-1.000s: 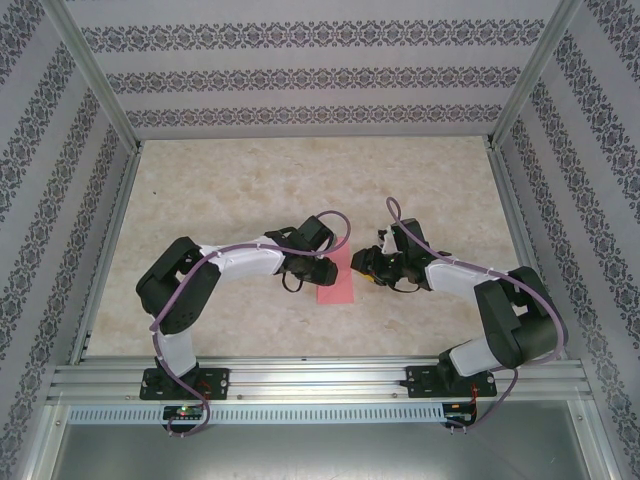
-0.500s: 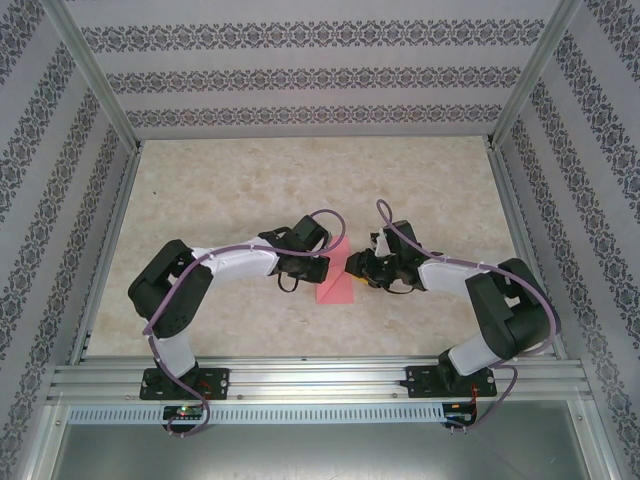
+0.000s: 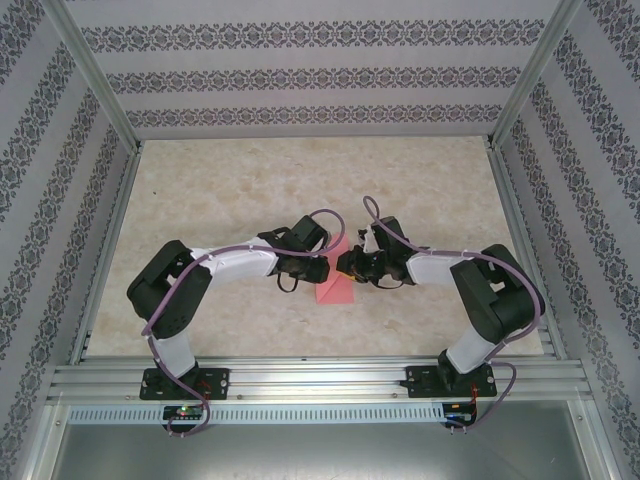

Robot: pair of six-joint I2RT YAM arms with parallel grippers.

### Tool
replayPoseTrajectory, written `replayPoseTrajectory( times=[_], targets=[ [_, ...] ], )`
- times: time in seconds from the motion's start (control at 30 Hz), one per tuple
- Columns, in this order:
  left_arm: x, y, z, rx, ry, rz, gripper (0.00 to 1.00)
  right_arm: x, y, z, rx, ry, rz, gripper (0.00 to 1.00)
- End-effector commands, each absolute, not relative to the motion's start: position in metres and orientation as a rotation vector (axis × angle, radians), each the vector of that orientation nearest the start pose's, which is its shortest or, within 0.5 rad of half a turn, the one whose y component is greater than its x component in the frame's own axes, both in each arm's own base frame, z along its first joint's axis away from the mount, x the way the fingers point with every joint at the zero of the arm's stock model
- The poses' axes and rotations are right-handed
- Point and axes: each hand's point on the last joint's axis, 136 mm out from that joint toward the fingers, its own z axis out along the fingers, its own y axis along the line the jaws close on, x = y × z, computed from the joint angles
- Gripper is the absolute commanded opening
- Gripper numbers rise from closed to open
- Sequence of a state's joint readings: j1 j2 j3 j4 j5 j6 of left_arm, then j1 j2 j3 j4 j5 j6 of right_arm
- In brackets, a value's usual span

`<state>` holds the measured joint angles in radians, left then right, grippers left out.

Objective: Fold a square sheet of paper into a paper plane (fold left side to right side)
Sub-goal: Turn over the paper at the center of the table.

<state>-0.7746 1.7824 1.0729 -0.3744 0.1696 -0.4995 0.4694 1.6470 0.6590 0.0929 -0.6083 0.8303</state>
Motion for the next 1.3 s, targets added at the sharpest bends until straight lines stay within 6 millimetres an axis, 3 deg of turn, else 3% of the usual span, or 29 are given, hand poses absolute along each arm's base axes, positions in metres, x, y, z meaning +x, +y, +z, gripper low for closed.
replayPoseTrajectory(
  times=[0.0,0.07,0.3,0.4,0.53,0.63,0.83,0.93,1.1,1.27],
  targets=[
    [0.289,-0.300,0.064,0.348,2.668,-0.639,0.24,0.282,0.260,0.047,0.144,2.659,1.292,0.18],
    [0.290,-0.294,0.072,0.307,2.649,-0.666,0.27,0.283,0.260,0.049,0.127,2.647,1.289,0.12],
    [0.286,-0.271,0.108,0.188,2.554,-0.790,0.59,0.292,0.258,0.081,0.015,2.554,1.296,0.02],
    [0.284,-0.257,0.129,0.101,2.480,-0.862,0.75,0.297,0.255,0.107,-0.044,2.474,1.319,0.01],
    [0.280,-0.243,0.170,-0.015,2.330,-1.030,0.99,0.303,0.247,0.158,-0.111,2.318,1.372,0.02],
    [0.276,-0.243,0.205,-0.056,2.191,-1.216,1.00,0.303,0.241,0.204,-0.158,2.189,1.419,0.03],
    [0.263,-0.269,0.268,0.026,1.990,-1.575,1.00,0.294,0.246,0.279,-0.247,2.010,1.504,0.04],
    [0.258,-0.280,0.293,0.060,1.895,-1.729,0.99,0.287,0.255,0.303,-0.283,1.961,1.533,0.05],
    [0.252,-0.290,0.309,0.110,1.862,-1.791,0.93,0.275,0.270,0.329,-0.333,1.897,1.580,0.06],
    [0.245,-0.297,0.317,0.144,1.847,-1.831,0.75,0.270,0.276,0.340,-0.346,1.866,1.619,0.06]
  ],
)
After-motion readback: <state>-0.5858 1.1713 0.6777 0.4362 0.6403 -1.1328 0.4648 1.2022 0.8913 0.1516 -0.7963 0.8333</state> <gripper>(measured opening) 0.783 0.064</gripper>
